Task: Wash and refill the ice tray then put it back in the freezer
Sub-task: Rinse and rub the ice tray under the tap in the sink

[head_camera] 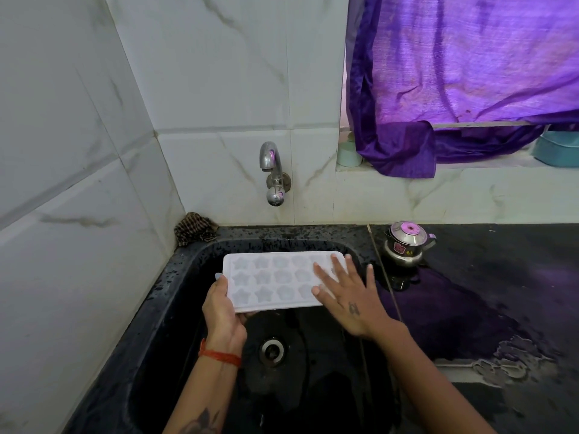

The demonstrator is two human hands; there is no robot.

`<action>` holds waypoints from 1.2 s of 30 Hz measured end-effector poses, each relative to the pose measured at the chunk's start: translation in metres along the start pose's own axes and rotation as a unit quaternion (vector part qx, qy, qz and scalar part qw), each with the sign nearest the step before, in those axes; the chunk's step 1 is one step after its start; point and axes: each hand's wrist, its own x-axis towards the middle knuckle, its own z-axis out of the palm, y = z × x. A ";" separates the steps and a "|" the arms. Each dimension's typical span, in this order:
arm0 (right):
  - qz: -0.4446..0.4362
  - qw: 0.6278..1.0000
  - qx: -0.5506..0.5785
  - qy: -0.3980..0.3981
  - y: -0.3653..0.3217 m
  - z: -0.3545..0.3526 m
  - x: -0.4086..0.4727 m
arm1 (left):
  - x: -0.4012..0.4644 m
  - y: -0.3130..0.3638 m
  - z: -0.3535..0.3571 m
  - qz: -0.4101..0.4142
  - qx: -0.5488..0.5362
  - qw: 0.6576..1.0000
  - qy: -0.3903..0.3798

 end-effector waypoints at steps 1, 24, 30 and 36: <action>0.033 0.999 0.006 -0.009 0.002 -0.002 0.001 | 0.000 0.000 -0.001 -0.002 -0.002 1.000 0.001; 0.279 0.775 0.545 0.156 0.007 -0.026 0.018 | 0.008 -0.010 -0.007 -0.075 0.101 0.992 -0.015; 0.262 0.827 0.443 0.225 0.004 -0.029 0.018 | 0.015 -0.013 -0.007 -0.052 0.193 0.980 -0.012; 0.246 0.859 0.374 0.247 -0.003 -0.033 0.017 | 0.014 -0.016 -0.003 -0.048 0.228 0.972 -0.044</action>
